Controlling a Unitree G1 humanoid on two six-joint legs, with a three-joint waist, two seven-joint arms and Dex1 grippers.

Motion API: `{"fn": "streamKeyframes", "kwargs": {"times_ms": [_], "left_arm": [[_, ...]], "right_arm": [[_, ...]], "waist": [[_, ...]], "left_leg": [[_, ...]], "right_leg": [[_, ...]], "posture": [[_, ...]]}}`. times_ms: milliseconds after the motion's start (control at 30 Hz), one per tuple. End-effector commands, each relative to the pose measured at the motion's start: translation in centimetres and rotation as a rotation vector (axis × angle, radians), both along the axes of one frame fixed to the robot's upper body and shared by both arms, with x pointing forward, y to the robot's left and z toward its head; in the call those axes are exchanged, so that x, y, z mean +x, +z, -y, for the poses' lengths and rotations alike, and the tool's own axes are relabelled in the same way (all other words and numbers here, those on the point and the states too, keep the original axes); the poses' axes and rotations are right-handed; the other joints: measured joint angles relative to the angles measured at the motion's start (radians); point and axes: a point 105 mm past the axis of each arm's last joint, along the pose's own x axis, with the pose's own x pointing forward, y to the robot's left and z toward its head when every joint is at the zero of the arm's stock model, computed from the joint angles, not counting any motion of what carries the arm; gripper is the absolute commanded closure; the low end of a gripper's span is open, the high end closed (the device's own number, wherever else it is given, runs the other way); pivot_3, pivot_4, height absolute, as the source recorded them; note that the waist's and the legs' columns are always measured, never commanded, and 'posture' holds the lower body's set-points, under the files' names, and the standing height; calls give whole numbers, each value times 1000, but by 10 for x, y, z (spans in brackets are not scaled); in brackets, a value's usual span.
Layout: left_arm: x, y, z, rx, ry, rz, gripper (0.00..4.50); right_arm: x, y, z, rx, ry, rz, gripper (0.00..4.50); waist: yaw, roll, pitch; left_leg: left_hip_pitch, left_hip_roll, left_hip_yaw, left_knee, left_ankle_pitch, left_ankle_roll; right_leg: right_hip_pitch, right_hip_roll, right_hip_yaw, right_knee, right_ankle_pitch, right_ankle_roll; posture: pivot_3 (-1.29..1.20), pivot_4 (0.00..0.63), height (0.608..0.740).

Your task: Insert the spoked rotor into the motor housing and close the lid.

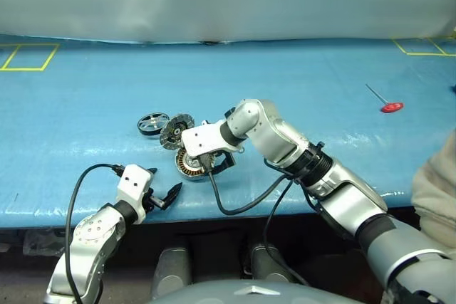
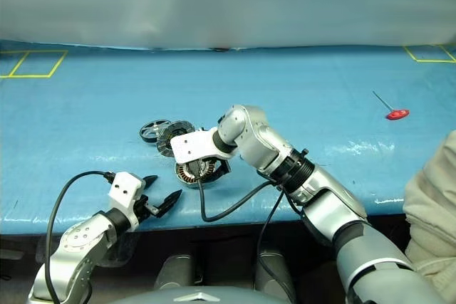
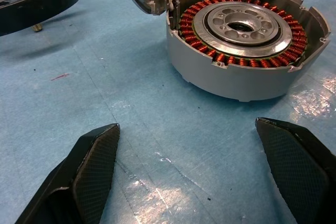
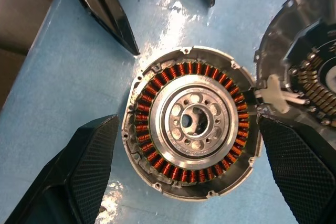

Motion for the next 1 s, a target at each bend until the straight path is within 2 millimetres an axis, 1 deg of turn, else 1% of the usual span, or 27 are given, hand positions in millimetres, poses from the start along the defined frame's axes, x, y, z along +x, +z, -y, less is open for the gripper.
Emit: {"fn": "streamKeyframes", "kwargs": {"times_ms": [33, 200, 300, 433, 500, 600, 633, 733, 833, 1000], "left_arm": [[3, 6, 4, -13, -27, 26, 0], [4, 7, 4, -15, -28, 28, 0], [3, 8, 3, -16, -24, 29, 0], [1, 9, 2, -14, -19, 37, 0], [0, 10, 2, -8, -21, 45, 0], [0, 12, 2, -11, -23, 59, 0], [0, 13, 3, -14, -25, 66, 0], [2, 18, 4, -9, -35, 99, 0], [3, 21, 4, -8, -39, 117, 0], [2, 22, 5, -3, -47, 124, 0]], "right_arm": [[-6, 30, 1, 102, 8, 40, 39], [-2, 38, 20, 174, -91, 52, 39], [8, 43, 40, 295, -267, 66, 39], [17, 44, 61, 567, -569, 35, 39], [16, 34, 76, 654, -691, 28, 39], [14, 20, 92, 756, -866, -4, 39], [13, 12, 96, 782, -927, -21, 39], [10, -13, 105, 790, -1049, -24, 39], [9, -25, 104, 867, -1132, -72, 39], [7, -43, 89, 891, -1140, -98, 39]], "waist": [[3, 0, 0], [9, 0, 0], [12, -1, 0], [11, -1, 0], [11, -1, 0], [11, -1, 0], [11, -1, 0], [10, -1, 0], [6, 0, 0], [1, 0, 0]], "left_leg": [[0, 0, 0, 0, 0, 0], [0, 0, 0, 0, 0, -1], [0, 0, 0, 0, 0, -1], [-2, 0, 0, -1, -1, -1], [-2, 0, 0, -2, -1, -1], [-2, 0, 0, -2, -1, -1], [-2, 0, 0, -2, -1, -2], [-2, 0, 0, -2, -1, -2], [0, 0, -1, -2, -1, -2], [1, 0, -6, -2, -1, -2]], "right_leg": [[0, 0, 0, 0, 0, -1], [0, 0, 0, -1, 0, -1], [0, 0, 0, -1, 0, -1], [1, 0, 0, 0, 0, -2], [1, 0, 0, 0, 0, -2], [0, 1, 0, 0, -2, -1], [0, 1, 0, 0, -2, 0], [0, 1, 0, -1, -3, 1], [0, 1, 0, -1, -3, 1], [-1, 2, 0, -1, -3, 1]], "posture": [[0, 150, 740], [0, 150, 740], [0, 150, 740], [0, 150, 740], [0, 150, 740], [0, 150, 740], [0, 150, 740], [0, 150, 740], [0, 150, 740], [0, 150, 740]]}}
